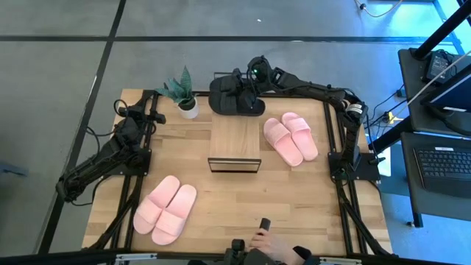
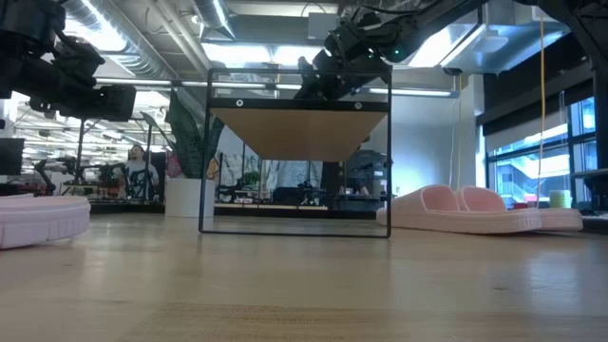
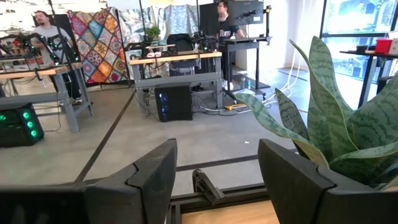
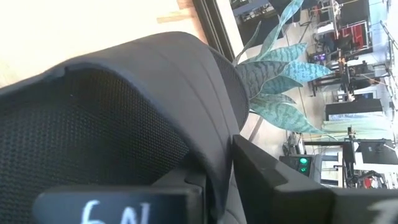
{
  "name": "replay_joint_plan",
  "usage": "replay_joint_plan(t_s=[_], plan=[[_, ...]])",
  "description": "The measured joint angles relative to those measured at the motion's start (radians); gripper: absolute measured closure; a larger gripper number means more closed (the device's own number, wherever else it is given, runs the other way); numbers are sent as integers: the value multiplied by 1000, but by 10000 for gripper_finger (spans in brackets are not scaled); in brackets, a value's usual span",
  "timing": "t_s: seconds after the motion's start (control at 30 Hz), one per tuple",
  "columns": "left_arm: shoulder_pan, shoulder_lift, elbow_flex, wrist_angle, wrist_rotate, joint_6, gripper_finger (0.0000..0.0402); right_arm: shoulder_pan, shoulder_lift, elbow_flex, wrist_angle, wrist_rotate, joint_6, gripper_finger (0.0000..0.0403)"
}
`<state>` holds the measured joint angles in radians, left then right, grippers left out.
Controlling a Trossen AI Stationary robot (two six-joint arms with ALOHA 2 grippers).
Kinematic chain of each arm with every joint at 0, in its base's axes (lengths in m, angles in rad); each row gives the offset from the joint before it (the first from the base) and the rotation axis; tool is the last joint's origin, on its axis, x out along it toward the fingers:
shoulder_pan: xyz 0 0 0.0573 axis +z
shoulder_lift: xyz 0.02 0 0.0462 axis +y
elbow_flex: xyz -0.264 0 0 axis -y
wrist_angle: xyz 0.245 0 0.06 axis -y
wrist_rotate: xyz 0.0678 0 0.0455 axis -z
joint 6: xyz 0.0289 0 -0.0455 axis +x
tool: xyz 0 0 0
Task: Pick and place slides into the shelf
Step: Put the black slide on the shelf
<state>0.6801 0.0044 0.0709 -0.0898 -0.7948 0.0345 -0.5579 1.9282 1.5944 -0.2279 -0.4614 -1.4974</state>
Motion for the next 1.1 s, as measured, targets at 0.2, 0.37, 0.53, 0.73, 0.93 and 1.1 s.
replay_joint_plan(t_s=[0.2, 0.37, 0.53, 0.73, 0.93, 1.1], plan=[[0, 0, 0, 0, 0, 0, 185, 0, 0, 0, 0, 0, -35, 335], [0, 0, 0, 0, 0, 0, 185, 8, 0, 0, 0, 0, -50, 315], [0, 0, 0, 0, 0, 0, 185, 15, 0, 0, 2, 0, -53, 291], [0, 0, 0, 0, 0, 0, 185, 16, 1, 0, 29, 89, -25, 252], [0, 0, 0, 0, 0, 0, 185, 15, 1, 0, 39, 95, 1, 227], [0, 0, 0, 0, 0, 0, 185, 16, 1, 0, 46, 95, 1, 225]])
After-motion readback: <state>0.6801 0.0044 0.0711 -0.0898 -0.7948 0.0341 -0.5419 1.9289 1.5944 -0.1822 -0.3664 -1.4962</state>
